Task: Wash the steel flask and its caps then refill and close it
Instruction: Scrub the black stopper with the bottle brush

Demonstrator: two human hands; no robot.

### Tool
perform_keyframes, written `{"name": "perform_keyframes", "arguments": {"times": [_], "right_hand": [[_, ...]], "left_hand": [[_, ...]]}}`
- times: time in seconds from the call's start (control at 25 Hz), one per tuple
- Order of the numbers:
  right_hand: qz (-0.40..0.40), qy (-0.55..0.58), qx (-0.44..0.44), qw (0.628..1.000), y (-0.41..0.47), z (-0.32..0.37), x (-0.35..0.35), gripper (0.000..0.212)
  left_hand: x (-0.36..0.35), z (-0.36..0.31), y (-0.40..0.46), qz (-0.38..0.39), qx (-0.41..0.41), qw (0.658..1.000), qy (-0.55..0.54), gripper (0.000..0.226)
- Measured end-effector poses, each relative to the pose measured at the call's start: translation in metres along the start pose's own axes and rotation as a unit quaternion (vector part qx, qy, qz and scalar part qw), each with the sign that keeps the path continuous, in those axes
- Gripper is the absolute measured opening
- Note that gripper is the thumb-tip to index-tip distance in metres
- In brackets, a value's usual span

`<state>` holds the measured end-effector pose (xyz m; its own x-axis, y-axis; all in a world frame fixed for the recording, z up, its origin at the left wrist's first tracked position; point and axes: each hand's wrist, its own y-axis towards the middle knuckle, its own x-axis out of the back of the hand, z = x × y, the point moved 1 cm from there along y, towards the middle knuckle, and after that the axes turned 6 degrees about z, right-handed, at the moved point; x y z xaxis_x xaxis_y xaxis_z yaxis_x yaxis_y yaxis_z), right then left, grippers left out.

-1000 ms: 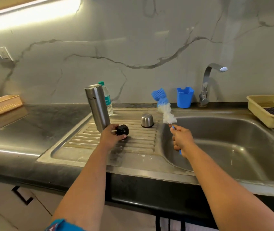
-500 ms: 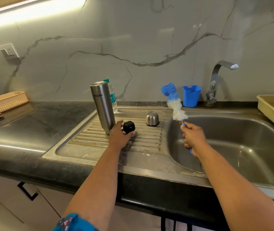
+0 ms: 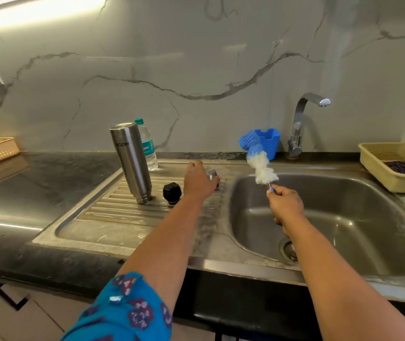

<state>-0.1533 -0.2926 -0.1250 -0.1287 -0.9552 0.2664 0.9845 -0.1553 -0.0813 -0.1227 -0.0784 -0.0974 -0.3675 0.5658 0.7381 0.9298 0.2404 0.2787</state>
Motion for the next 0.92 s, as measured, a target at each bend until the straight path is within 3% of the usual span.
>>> {"name": "perform_keyframes", "arguments": {"times": [0.12,0.28,0.4,0.44,0.52,0.56,0.6,0.68,0.76,0.92], "right_hand": [[-0.002,-0.124,0.055,0.991,-0.002,0.005,0.0,0.038],[0.02,-0.141,0.078,0.987,-0.017,0.013,0.005,0.039],[0.008,-0.137,0.076,0.988,-0.02,0.026,0.022,0.037],[-0.005,-0.152,0.082,0.985,-0.016,0.034,0.031,0.032],[-0.048,-0.195,0.11,0.973,-0.003,0.056,0.051,0.023],[-0.068,-0.215,0.117,0.967,0.004,0.067,0.06,0.022],[-0.076,-0.238,0.119,0.961,0.01,0.077,0.068,0.023],[-0.066,-0.287,0.122,0.948,0.025,0.094,0.073,0.026],[-0.053,-0.323,0.111,0.938,0.039,0.105,0.069,0.029],[-0.014,-0.342,0.001,0.939,0.063,0.124,0.061,0.04]], "left_hand": [[-0.026,0.001,0.014,0.018,0.052,0.998,0.02,0.069],[-0.038,0.01,0.013,-0.006,0.085,0.996,0.0,0.066],[-0.032,-0.002,0.009,-0.039,0.131,0.983,-0.121,0.063],[-0.031,-0.009,0.007,-0.043,0.158,0.96,-0.227,0.058],[-0.038,-0.03,-0.002,0.003,0.206,0.85,-0.484,0.047],[-0.045,-0.041,-0.008,0.042,0.214,0.791,-0.571,0.044],[-0.054,-0.05,-0.014,0.068,0.218,0.757,-0.612,0.044],[-0.071,-0.059,-0.023,0.081,0.227,0.744,-0.624,0.045],[-0.08,-0.059,-0.023,0.09,0.223,0.753,-0.613,0.045],[-0.089,-0.053,-0.015,0.126,0.218,0.759,-0.601,0.051]]}}
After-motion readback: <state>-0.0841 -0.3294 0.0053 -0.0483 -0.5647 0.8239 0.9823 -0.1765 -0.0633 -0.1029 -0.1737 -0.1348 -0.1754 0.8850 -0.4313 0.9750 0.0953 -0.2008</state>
